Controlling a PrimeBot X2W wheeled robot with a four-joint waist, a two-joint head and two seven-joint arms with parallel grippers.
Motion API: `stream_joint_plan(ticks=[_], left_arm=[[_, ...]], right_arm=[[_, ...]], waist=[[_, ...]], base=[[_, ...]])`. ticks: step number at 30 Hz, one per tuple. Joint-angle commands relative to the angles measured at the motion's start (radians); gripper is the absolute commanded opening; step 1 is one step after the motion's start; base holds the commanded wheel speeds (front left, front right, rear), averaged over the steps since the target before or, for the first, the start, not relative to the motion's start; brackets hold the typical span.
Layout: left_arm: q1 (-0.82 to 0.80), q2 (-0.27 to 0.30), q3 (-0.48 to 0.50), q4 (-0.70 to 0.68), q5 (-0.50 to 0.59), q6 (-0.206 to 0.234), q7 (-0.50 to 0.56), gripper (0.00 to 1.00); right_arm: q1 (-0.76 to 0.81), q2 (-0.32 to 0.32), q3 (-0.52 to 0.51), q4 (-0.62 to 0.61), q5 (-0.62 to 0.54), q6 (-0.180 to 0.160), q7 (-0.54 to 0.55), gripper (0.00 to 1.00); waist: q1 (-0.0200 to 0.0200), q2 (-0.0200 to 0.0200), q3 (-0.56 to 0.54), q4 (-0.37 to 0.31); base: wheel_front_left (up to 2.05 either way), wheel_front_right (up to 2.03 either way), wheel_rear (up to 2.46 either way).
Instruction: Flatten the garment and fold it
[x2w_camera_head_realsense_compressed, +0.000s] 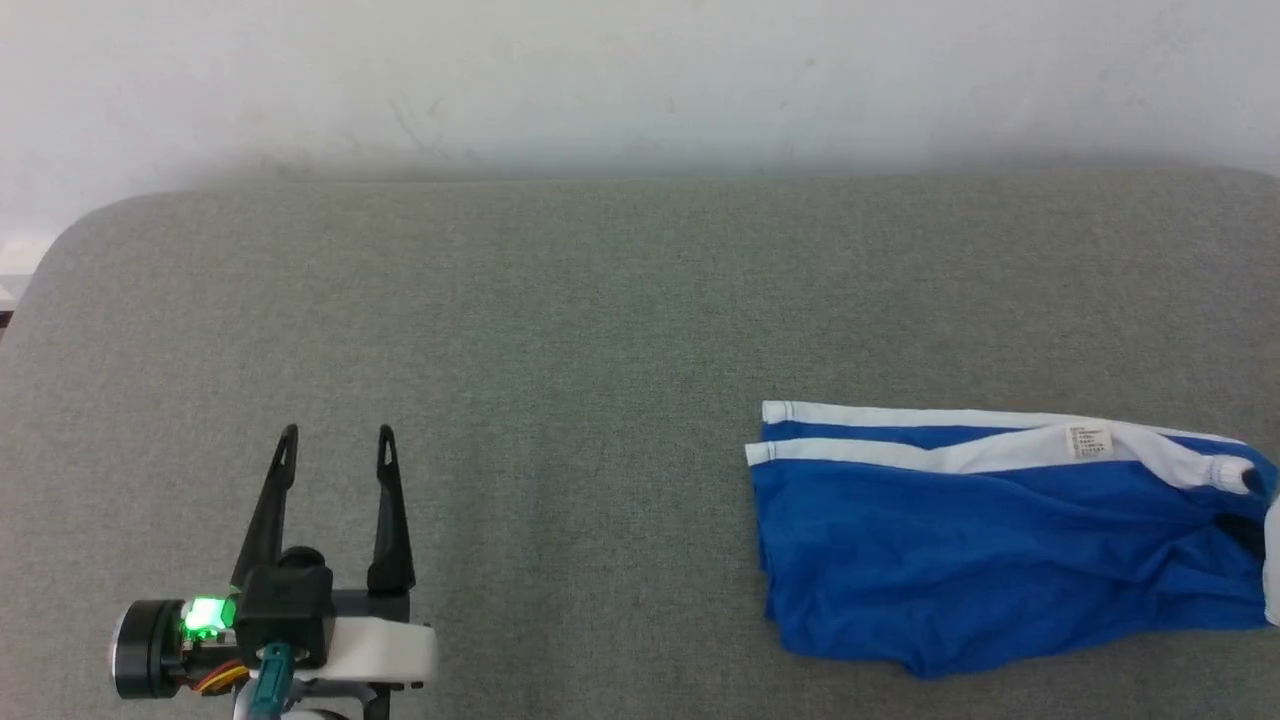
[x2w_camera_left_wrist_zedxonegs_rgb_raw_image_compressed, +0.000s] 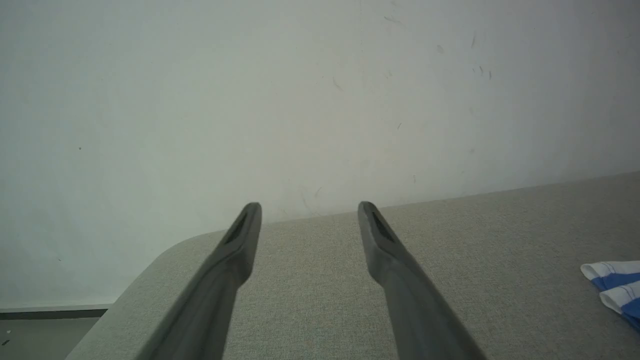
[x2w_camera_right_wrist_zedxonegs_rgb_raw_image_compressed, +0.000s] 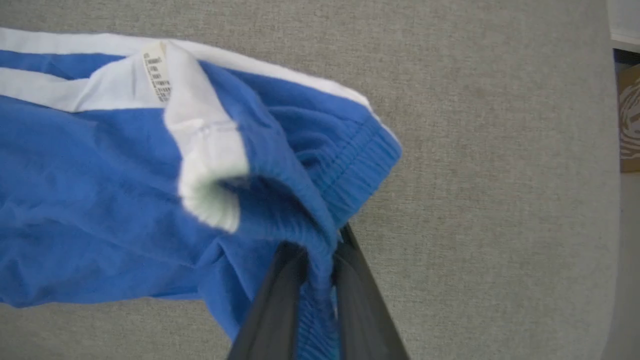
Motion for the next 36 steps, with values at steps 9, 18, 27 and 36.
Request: stream_joint_plan(ticks=[9,18,27,36], left_arm=[[0.015,-0.007,0.009,0.0,0.027,-0.018,-0.005,1.0],[-0.003,-0.025,-0.001,-0.012,0.036,-0.021,-0.005,1.0],[-0.057,-0.046,-0.019,0.004,0.038,-0.032,-0.005,1.0],[-0.061,-0.047,0.004,0.027,0.032,-0.027,-0.005,1.0]], right_arm=[[0.035,-0.031,0.086,-0.254,0.069,-0.002,0.073,0.0],[-0.071,0.074,0.256,-0.475,0.096,-0.002,0.176,0.0],[-0.245,0.192,0.457,-0.125,-0.041,-0.002,0.089,0.0],[-0.285,0.221,0.601,0.084,-0.053,-0.002,-0.046,1.0]], waist=[[-0.0001,0.0,-0.023,-0.004],[-0.0001,0.0,0.01,0.016],[-0.0001,0.0,0.068,0.068],[-0.0001,0.0,0.061,0.053]], base=[[0.0,0.0,0.0],[0.0,0.0,0.0],[0.0,0.0,0.0],[0.0,0.0,0.0]])
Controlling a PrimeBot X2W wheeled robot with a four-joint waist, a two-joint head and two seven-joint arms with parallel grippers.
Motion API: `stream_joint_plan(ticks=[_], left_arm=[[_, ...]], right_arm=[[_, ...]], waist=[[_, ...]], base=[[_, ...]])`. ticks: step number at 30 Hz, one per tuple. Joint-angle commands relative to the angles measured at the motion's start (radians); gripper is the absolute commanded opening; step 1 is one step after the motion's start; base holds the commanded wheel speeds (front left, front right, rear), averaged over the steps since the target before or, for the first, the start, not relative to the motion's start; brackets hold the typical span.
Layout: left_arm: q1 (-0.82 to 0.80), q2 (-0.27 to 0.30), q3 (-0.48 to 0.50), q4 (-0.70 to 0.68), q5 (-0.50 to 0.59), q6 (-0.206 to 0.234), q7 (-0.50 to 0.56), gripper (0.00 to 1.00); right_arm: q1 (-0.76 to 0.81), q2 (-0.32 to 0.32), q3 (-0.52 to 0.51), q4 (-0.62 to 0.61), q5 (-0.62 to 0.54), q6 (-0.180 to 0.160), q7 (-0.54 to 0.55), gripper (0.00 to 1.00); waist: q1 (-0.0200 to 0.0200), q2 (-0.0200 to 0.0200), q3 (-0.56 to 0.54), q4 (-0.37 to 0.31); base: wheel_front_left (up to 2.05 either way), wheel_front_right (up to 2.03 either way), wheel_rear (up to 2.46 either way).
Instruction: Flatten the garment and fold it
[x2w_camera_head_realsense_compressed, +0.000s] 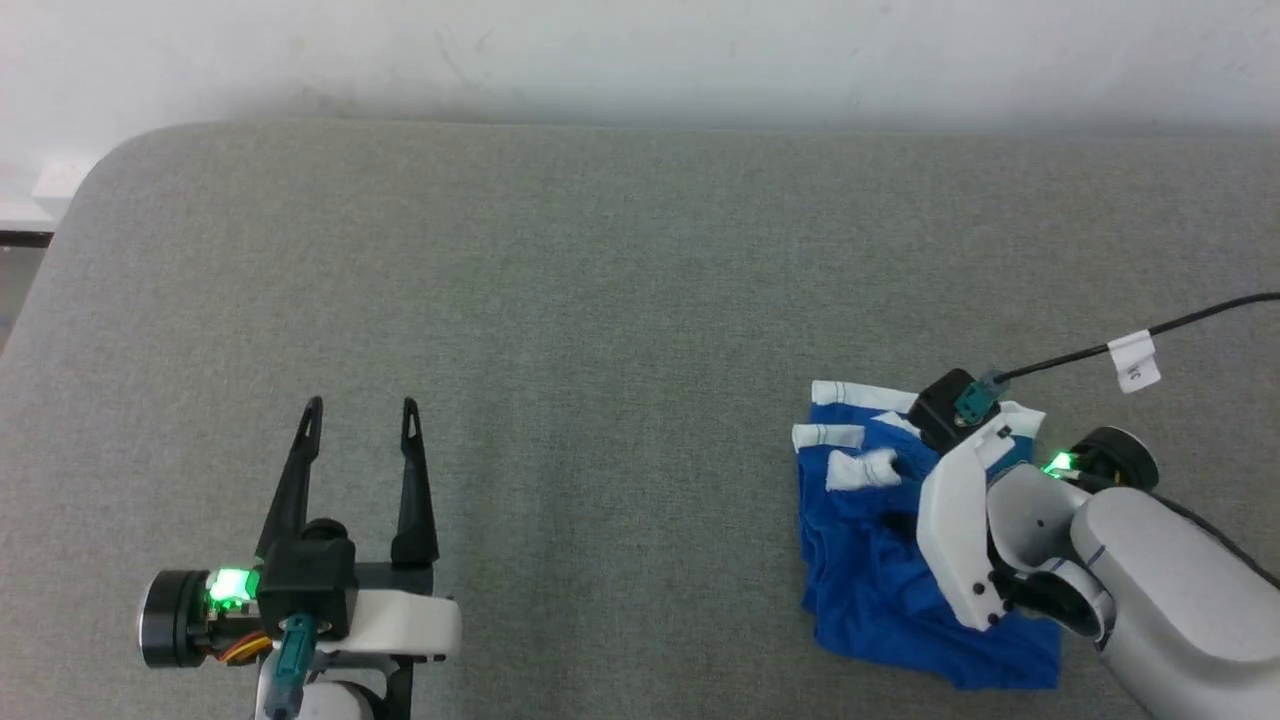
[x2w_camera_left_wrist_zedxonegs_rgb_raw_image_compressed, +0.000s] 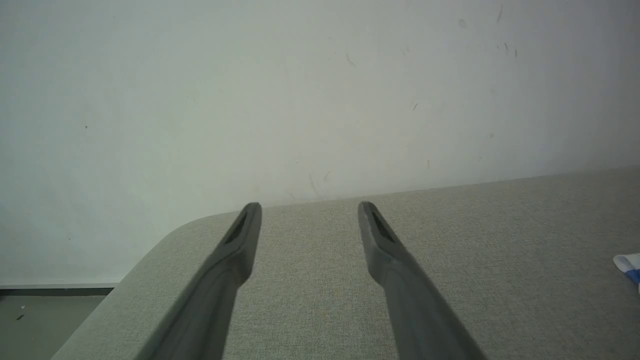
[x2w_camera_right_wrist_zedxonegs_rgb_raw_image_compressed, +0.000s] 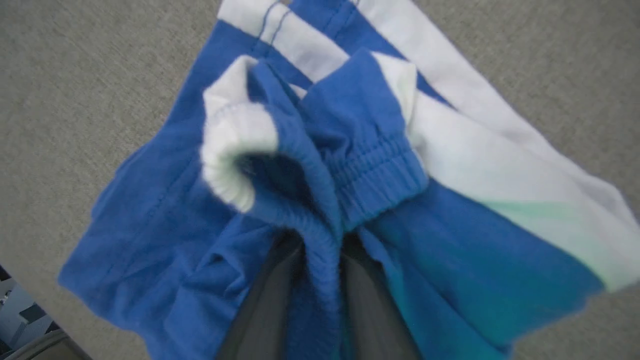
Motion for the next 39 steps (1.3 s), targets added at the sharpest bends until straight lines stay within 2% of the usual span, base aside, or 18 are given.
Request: stream_joint_plan(ticks=[1,4,7,10,13,18,24,32,39], left_arm=[[-0.004,-0.001,0.006,0.008,0.006,-0.001,-0.005,1.0],[0.01,0.001,0.014,0.02,0.004,-0.002,-0.005,1.0],[0.023,0.002,0.026,0.027,-0.003,-0.005,-0.005,1.0],[0.029,0.002,0.038,0.025,-0.007,-0.008,-0.005,1.0],[0.031,0.001,0.044,0.021,-0.006,-0.012,-0.005,1.0],[0.032,-0.006,0.057,0.018,-0.01,-0.018,-0.005,1.0],[0.036,-0.014,0.066,0.012,-0.013,-0.032,-0.005,1.0],[0.05,-0.023,0.078,0.011,-0.017,-0.057,-0.005,1.0],[0.056,-0.028,0.089,0.02,-0.008,-0.068,-0.005,1.0]], right_arm=[[0.004,0.01,0.021,0.013,0.002,-0.002,-0.021,1.0],[-0.015,-0.019,0.013,-0.038,0.008,-0.002,-0.116,1.0],[-0.019,-0.057,-0.038,-0.118,0.008,-0.002,-0.22,1.0],[-0.011,-0.08,-0.13,-0.197,-0.017,-0.002,-0.338,1.0],[0.012,-0.073,-0.256,-0.239,-0.076,-0.002,-0.464,1.0],[0.088,0.014,-0.482,-0.258,-0.247,-0.002,-0.673,1.0],[0.226,0.16,-0.671,-0.304,-0.409,-0.002,-0.854,1.0],[0.417,0.339,-0.766,-0.393,-0.487,-0.002,-0.908,1.0],[0.551,0.402,-0.789,-0.435,-0.507,-0.002,-0.909,1.0]], waist=[[0.0,-0.0001,-0.024,-0.02],[0.0,-0.0001,-0.054,-0.038],[0.0,-0.0001,-0.081,-0.055],[0.0,-0.0001,-0.095,-0.073],[0.0,-0.0001,-0.102,-0.087],[0.0,-0.0001,-0.111,-0.099],[0.0,-0.0001,-0.123,-0.102],[0.0,-0.0001,-0.13,-0.101],[0.0,-0.0001,-0.133,-0.095]], base=[[0.0,0.0,0.0],[0.0,0.0,0.0],[0.0,0.0,0.0],[0.0,0.0,0.0],[0.0,0.0,0.0],[0.0,0.0,0.0],[0.0,0.0,0.0],[0.0,0.0,0.0],[0.0,0.0,0.0]])
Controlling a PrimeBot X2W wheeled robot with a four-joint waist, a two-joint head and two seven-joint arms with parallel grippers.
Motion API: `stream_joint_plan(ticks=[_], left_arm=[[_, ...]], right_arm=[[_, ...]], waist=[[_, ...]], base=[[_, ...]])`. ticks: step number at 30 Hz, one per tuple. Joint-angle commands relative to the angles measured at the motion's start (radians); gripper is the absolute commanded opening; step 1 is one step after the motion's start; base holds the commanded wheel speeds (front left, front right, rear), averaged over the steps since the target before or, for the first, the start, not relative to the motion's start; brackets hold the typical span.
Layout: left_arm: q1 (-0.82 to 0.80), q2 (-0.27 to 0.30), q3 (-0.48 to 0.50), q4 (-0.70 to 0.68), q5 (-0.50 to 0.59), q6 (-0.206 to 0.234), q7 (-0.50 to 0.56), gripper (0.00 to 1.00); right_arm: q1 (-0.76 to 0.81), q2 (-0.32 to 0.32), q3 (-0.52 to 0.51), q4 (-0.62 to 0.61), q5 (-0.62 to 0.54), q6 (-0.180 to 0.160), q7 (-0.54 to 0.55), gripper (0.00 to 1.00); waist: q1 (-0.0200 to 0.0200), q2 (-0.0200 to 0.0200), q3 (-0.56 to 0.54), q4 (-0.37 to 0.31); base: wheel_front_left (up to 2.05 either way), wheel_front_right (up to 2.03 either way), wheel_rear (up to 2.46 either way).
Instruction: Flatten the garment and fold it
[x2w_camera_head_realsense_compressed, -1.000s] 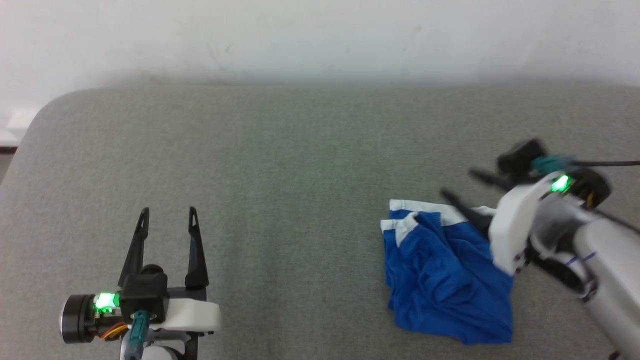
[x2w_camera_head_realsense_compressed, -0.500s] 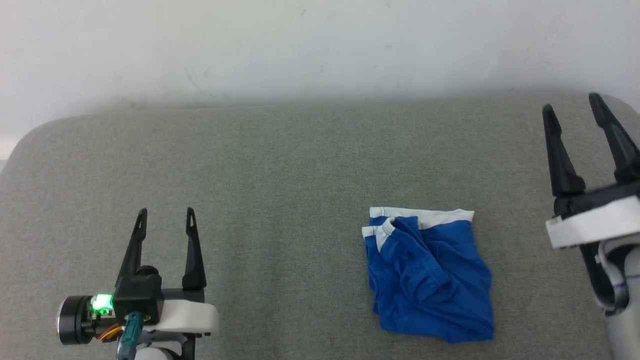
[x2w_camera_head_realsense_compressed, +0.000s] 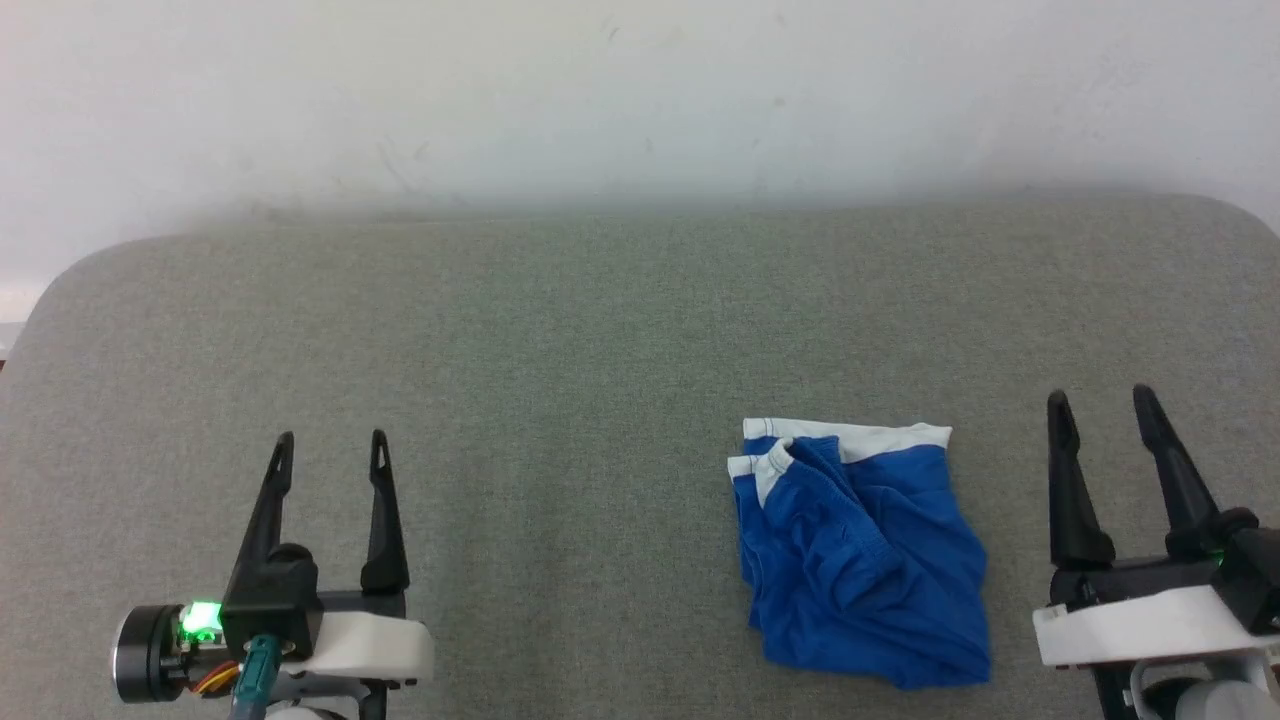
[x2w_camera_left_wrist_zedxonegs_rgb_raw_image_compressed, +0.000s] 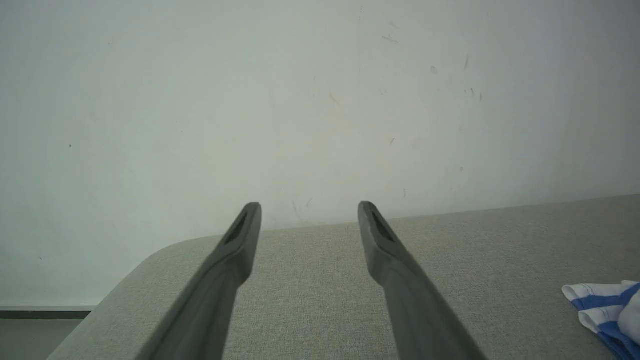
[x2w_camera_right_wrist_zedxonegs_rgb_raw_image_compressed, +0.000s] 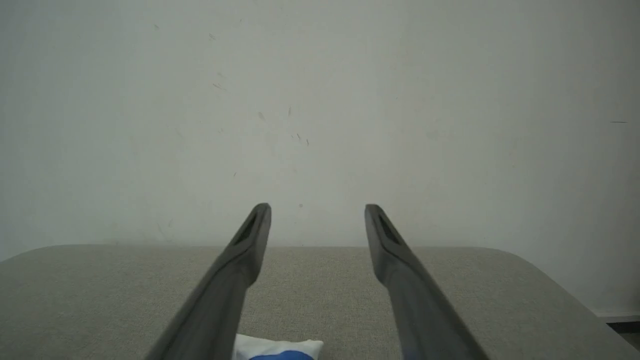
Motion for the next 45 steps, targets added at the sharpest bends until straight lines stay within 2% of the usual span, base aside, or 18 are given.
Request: stream_joint_plan(ticks=[1,4,8,11,13,15,17,20,24,28,31,36,42,45], left_arm=[[0.008,-0.004,0.006,0.003,0.005,-0.007,-0.005,1.0],[0.01,-0.005,0.009,0.003,0.006,-0.007,-0.005,1.0],[0.009,-0.007,0.02,-0.015,0.006,-0.01,-0.005,1.0],[0.01,-0.007,0.025,-0.019,0.009,-0.011,-0.005,1.0],[0.01,-0.006,0.028,-0.015,0.011,-0.012,-0.005,1.0],[0.007,-0.006,0.029,-0.013,0.013,-0.014,-0.005,1.0],[0.003,-0.007,0.029,-0.011,0.015,-0.015,-0.005,1.0],[-0.002,-0.011,0.029,-0.011,0.016,-0.016,-0.005,1.0],[-0.015,-0.017,0.027,-0.009,0.016,-0.018,-0.005,1.0],[-0.03,-0.023,0.024,-0.007,0.017,-0.021,-0.005,1.0],[-0.043,-0.029,0.022,-0.006,0.017,-0.022,-0.005,1.0],[-0.079,-0.037,0.015,-0.005,0.018,-0.027,-0.005,1.0],[-0.106,-0.044,0.01,-0.001,0.021,-0.03,-0.005,1.0],[-0.107,-0.045,0.011,0.004,0.021,-0.029,-0.005,1.0]], right_arm=[[0.016,0.005,-0.005,-0.008,-0.009,-0.002,-0.004,1.0],[0.014,0.007,-0.01,-0.012,-0.01,-0.002,-0.005,1.0],[-0.073,0.001,-0.036,-0.051,-0.026,-0.002,-0.005,1.0],[-0.168,-0.052,-0.031,-0.047,-0.033,-0.002,-0.004,1.0],[-0.239,-0.083,-0.019,-0.031,-0.016,-0.002,0.048,1.0],[-0.309,-0.124,0.001,-0.005,0.009,-0.002,0.16,1.0],[-0.361,-0.188,0.059,0.027,0.034,-0.002,0.317,1.0],[-0.42,-0.282,0.157,0.06,0.134,-0.002,0.556,1.0],[-0.461,-0.409,0.268,0.104,0.244,-0.002,0.813,1.0],[-0.448,-0.493,0.396,0.129,0.419,-0.002,1.061,1.0],[-0.437,-0.521,0.447,0.135,0.509,-0.002,1.158,1.0],[-0.437,-0.503,0.496,0.217,0.556,-0.002,1.184,1.0],[-0.422,-0.441,0.567,0.363,0.547,-0.002,1.096,1.0],[-0.407,-0.437,0.629,0.392,0.555,-0.002,1.056,1.0]], waist=[[0.0,0.0,-0.001,0.002],[0.0,0.0,-0.001,0.002],[0.0,0.0,0.001,-0.002],[0.0,0.0,0.007,-0.006],[0.0,0.0,0.011,-0.011],[0.0,0.0,0.021,-0.011],[0.0,0.0,0.029,-0.009],[0.0,0.0,0.043,-0.003],[0.0,0.0,0.067,0.008],[0.0,0.0,0.09,0.021],[0.0,0.0,0.112,0.029],[0.0,0.0,0.159,0.049],[0.0,0.0,0.192,0.069],[0.0,0.0,0.19,0.073]], base=[[0.0,0.0,0.0],[0.0,0.0,0.0],[0.0,0.0,0.0],[0.0,0.0,0.0],[0.0,0.0,0.0],[0.0,0.0,0.0],[0.0,0.0,0.0],[0.0,0.0,0.0],[0.0,0.0,0.0],[0.0,0.0,0.0],[0.0,0.0,0.0],[0.0,0.0,0.0],[0.0,0.0,0.0],[0.0,0.0,0.0]])
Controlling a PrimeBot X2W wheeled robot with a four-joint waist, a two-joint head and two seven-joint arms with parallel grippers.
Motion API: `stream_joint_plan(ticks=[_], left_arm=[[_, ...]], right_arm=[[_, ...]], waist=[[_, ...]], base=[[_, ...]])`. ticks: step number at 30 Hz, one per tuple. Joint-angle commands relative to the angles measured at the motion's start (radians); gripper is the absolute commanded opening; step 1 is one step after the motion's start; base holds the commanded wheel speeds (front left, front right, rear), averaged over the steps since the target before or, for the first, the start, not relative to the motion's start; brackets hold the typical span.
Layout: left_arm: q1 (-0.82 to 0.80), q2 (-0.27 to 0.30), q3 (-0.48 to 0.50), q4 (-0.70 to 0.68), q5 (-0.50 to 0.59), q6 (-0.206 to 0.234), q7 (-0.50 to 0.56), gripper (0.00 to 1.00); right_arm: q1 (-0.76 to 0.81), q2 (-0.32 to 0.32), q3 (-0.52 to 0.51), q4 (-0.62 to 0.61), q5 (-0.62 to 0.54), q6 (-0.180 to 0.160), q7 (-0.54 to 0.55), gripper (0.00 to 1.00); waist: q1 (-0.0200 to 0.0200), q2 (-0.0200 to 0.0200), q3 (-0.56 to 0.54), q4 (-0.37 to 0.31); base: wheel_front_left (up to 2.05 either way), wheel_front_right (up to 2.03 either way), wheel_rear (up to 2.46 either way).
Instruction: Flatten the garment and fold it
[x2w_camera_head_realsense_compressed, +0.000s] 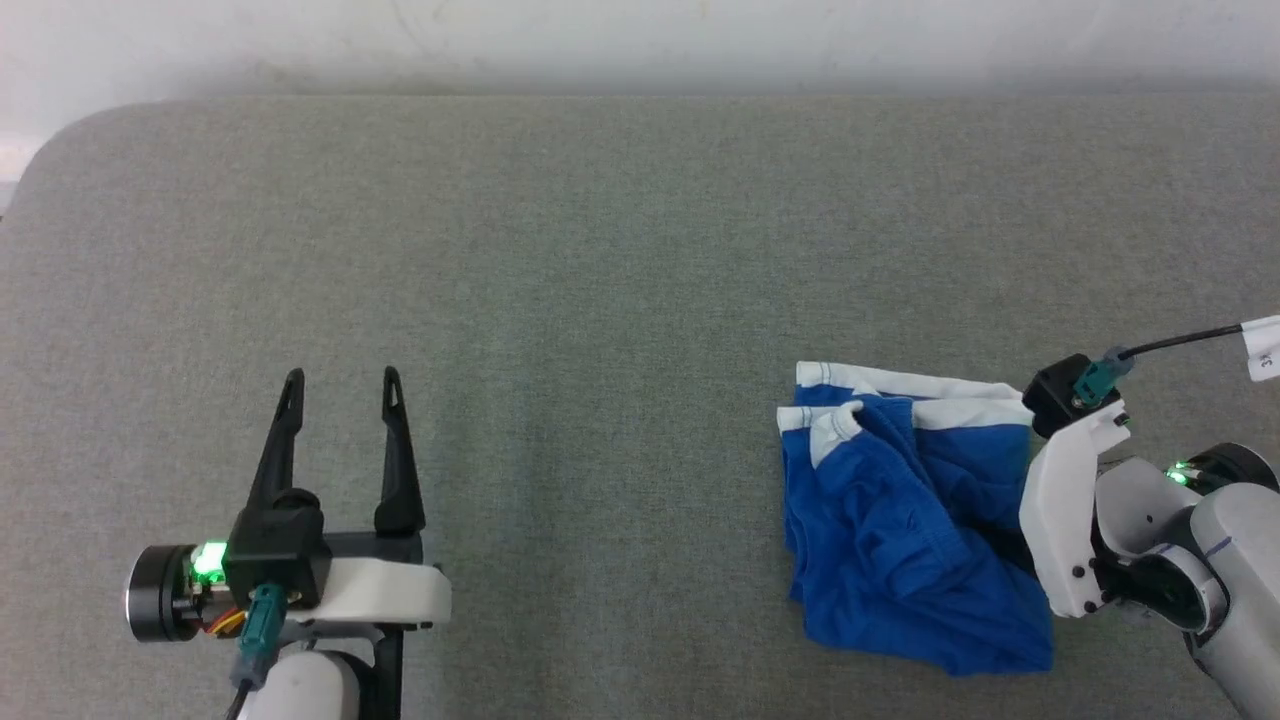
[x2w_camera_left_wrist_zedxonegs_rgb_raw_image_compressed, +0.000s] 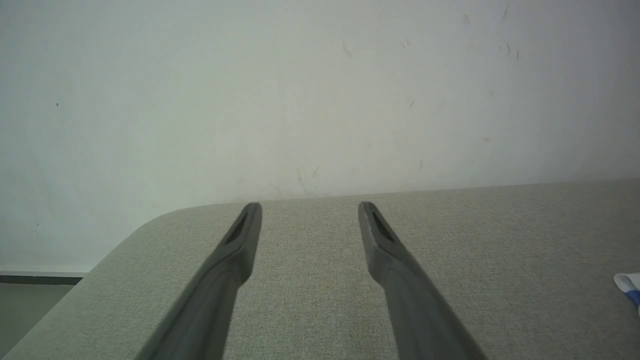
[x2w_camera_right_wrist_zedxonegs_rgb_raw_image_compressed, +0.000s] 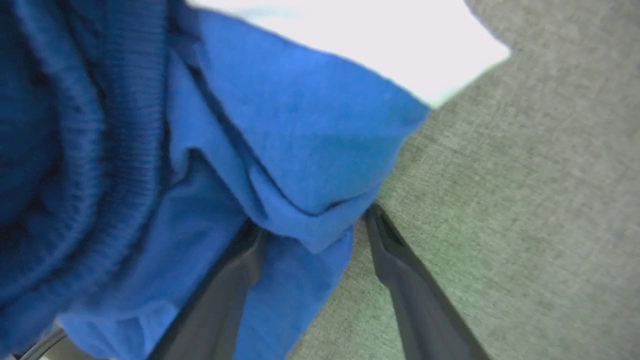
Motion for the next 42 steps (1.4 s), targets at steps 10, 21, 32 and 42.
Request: stream_joint_plan(ticks=[10,21,32,42], left_arm=[[0.013,-0.002,0.014,0.014,0.011,0.004,-0.005,1.0],[0.034,0.02,0.057,-0.037,0.011,0.015,-0.005,1.0],[-0.078,0.088,0.072,-0.128,0.041,0.011,-0.005,1.0],[-0.138,0.114,0.047,-0.183,0.049,0.019,-0.005,1.0]], right_arm=[[-0.03,-0.004,0.076,-0.012,0.059,0.0,-0.173,0.0],[-0.146,-0.154,0.09,-0.219,0.034,0.0,-0.202,0.0],[-0.274,-0.244,-0.001,-0.034,-0.107,0.0,-0.268,0.0],[-0.375,-0.277,-0.159,0.264,-0.24,0.0,-0.365,0.0]], waist=[[0.0002,0.0,-0.063,-0.046],[0.0002,0.0,-0.003,-0.247],[0.0002,0.0,0.25,-0.357],[0.0002,0.0,0.364,-0.329]], base=[[0.0,0.0,0.0],[0.0,0.0,0.0],[0.0,0.0,0.0],[0.0,0.0,0.0]])
